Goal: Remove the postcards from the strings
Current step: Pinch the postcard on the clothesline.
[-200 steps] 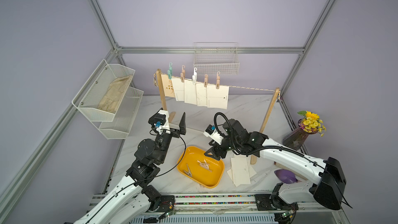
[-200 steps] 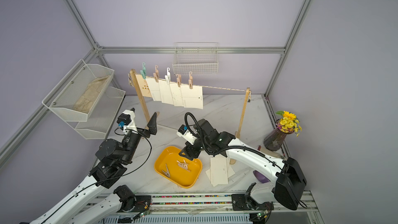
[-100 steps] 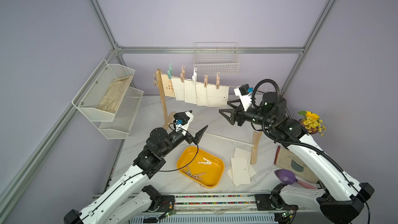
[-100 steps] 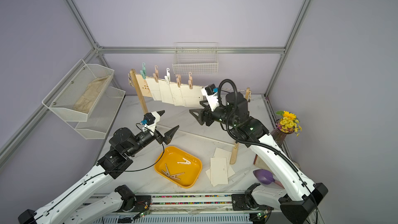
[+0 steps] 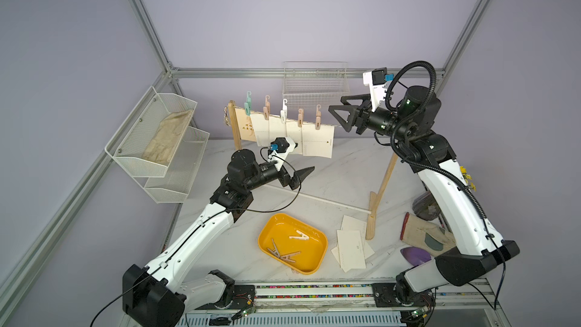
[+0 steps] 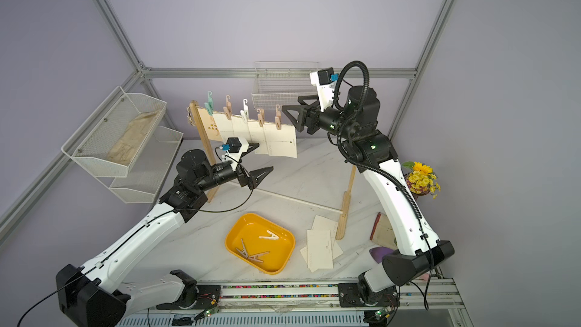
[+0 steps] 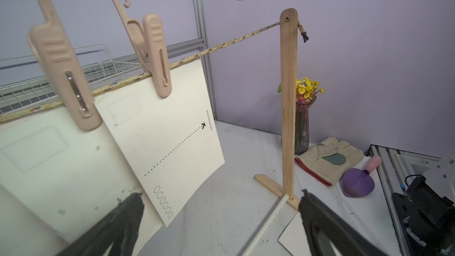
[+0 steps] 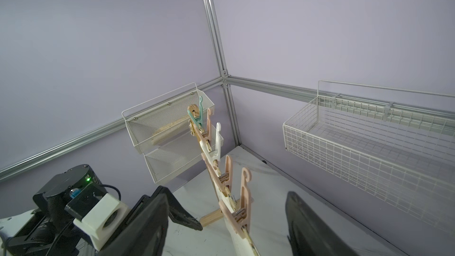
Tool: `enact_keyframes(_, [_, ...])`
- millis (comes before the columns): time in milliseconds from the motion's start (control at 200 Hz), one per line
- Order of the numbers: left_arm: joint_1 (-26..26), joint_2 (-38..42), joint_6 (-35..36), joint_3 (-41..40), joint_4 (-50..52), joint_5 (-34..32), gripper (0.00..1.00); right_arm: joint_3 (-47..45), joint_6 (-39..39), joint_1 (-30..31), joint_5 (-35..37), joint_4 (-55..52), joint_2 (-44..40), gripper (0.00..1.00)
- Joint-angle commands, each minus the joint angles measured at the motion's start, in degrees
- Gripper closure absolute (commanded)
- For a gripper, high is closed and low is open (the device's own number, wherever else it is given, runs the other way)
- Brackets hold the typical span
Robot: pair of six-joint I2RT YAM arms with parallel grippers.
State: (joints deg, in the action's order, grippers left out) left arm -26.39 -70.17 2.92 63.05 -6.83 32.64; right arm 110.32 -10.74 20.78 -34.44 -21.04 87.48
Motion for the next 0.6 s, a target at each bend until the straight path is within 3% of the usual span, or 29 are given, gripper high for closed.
enact_keyframes(0, [1.15,-2.59,-2.21,5.28,-2.84,5.33,0.00,1.93,-1.41,-0.60,-5.01,-0.40,0.80,0.23])
enact_keyframes(265, [3.60,-6.90,-3.58,7.28,-6.91,5.64,0.00,2.61,-0.99,-1.07,-8.28,-1.15,1.80,0.22])
enact_keyframes(590, [5.03,-12.55,-7.36,10.42,-10.73,12.66,0.11,3.73,-0.60,-1.14,-9.15,-2.46,3.54,0.22])
